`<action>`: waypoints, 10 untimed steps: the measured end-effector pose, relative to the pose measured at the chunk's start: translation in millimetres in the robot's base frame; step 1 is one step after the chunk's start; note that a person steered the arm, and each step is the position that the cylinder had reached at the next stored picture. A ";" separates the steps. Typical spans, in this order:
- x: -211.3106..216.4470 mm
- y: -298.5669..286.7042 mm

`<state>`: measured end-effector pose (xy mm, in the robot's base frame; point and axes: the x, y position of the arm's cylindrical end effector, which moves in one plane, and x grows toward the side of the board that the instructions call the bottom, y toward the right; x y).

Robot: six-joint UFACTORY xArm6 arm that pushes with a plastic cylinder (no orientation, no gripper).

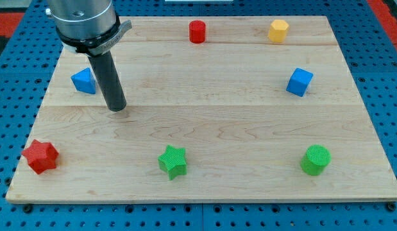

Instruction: Place the yellow hexagon diagonally to the bottom right of the red circle

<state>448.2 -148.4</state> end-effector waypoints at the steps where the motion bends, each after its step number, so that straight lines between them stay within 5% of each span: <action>1: 3.0 15.0; 4: -1.9 82.4; 10: -169.8 375.9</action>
<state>278.4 227.6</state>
